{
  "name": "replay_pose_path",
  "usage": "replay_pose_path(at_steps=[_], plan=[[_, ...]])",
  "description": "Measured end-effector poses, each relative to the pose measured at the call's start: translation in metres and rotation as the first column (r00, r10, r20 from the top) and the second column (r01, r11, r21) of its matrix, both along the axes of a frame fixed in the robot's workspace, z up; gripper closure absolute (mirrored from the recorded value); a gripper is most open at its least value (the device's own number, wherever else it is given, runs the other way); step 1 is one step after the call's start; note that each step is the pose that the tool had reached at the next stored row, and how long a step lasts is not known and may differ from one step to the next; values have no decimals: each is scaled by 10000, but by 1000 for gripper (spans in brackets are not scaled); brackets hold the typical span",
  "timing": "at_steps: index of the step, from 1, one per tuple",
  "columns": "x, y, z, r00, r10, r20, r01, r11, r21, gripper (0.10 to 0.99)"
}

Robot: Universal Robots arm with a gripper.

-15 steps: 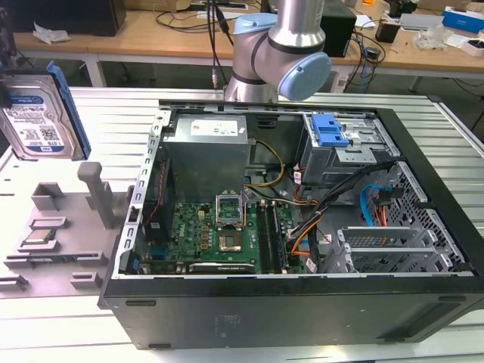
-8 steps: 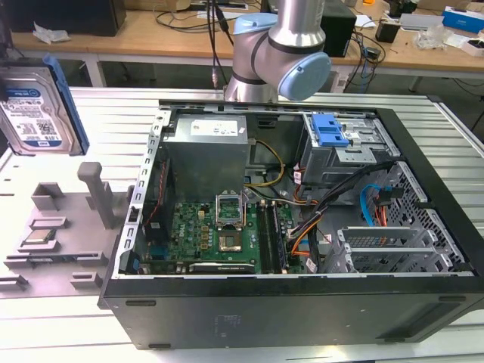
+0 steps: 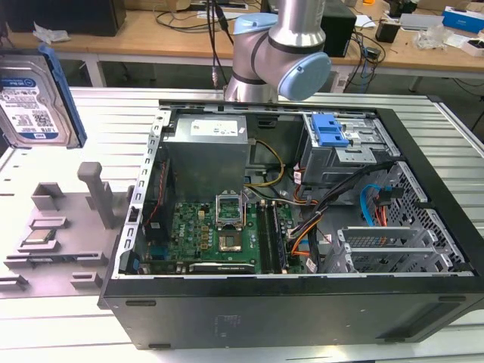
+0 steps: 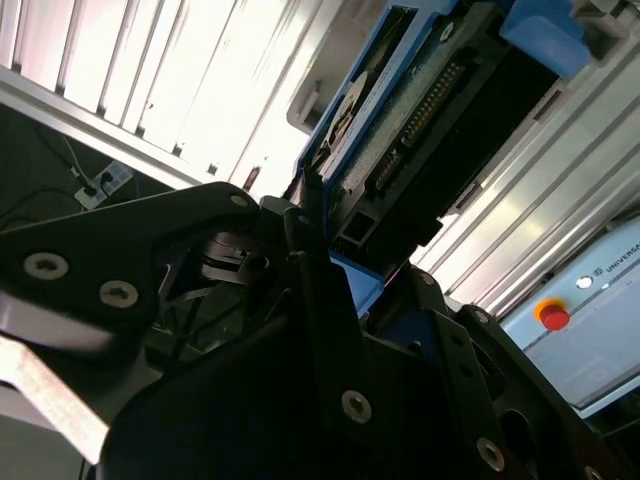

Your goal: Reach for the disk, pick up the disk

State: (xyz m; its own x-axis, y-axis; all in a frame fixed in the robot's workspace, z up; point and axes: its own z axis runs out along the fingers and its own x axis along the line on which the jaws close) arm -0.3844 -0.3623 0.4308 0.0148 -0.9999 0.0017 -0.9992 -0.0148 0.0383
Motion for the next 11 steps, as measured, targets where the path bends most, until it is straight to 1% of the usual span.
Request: replay_pose_path(at_steps=[3,8,11], plan=[[0,4,64,10000,0,1,0,10000,1,718],[0,12,208,10000,1,1,-1,10000,0,718],[0,15,276,10000,0,1,0,10000,0,718]])
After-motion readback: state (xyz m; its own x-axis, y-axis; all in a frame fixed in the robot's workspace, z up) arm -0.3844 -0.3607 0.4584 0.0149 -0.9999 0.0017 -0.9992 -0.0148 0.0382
